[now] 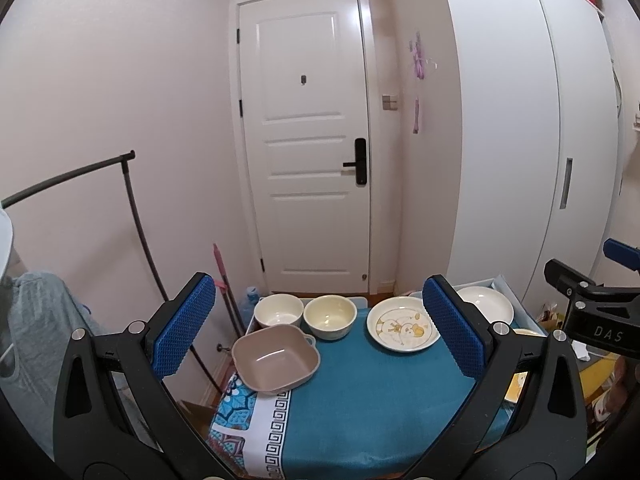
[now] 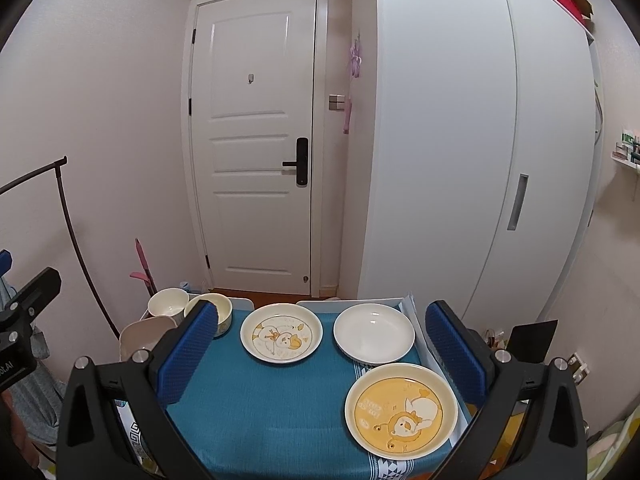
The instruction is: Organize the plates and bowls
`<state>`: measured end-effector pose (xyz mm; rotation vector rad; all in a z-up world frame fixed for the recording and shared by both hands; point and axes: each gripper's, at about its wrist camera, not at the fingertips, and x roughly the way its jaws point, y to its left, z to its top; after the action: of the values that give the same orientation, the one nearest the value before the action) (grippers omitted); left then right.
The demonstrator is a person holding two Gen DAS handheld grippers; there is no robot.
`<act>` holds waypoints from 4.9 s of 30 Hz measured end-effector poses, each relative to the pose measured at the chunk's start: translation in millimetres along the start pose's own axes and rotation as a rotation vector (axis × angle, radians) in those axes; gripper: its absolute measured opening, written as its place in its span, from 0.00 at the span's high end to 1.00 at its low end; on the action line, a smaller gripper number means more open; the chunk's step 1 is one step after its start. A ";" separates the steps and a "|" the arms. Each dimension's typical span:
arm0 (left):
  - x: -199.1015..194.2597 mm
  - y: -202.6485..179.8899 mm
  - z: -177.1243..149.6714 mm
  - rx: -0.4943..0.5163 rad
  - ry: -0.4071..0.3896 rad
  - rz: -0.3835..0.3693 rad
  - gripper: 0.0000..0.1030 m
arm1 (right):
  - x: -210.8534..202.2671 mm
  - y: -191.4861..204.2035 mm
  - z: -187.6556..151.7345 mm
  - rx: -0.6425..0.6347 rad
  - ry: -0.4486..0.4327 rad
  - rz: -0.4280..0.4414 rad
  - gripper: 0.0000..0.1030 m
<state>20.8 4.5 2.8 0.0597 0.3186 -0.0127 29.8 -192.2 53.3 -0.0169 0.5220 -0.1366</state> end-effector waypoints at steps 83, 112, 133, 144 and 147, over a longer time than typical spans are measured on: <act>264.9 -253.9 -185.1 0.141 0.821 -0.395 0.05 | 186.1 -248.5 -183.2 0.313 0.659 0.203 0.31; 277.1 -315.0 -217.6 0.209 0.891 -0.433 0.76 | 243.8 -262.9 -208.8 0.211 0.743 0.292 0.87; 251.0 -283.8 -200.6 0.148 0.834 -0.393 0.76 | 236.6 -239.6 -188.9 0.120 0.684 0.315 0.87; 235.0 -233.0 -202.5 0.090 0.834 -0.337 0.76 | 245.6 -195.9 -188.6 0.071 0.706 0.376 0.87; 229.0 -210.0 -203.2 0.074 0.839 -0.299 0.76 | 247.5 -176.5 -187.5 0.053 0.715 0.412 0.87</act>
<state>170.2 -193.5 -273.5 0.0890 1.1638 -0.3017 126.5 -396.8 -223.0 0.1979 1.2216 0.2603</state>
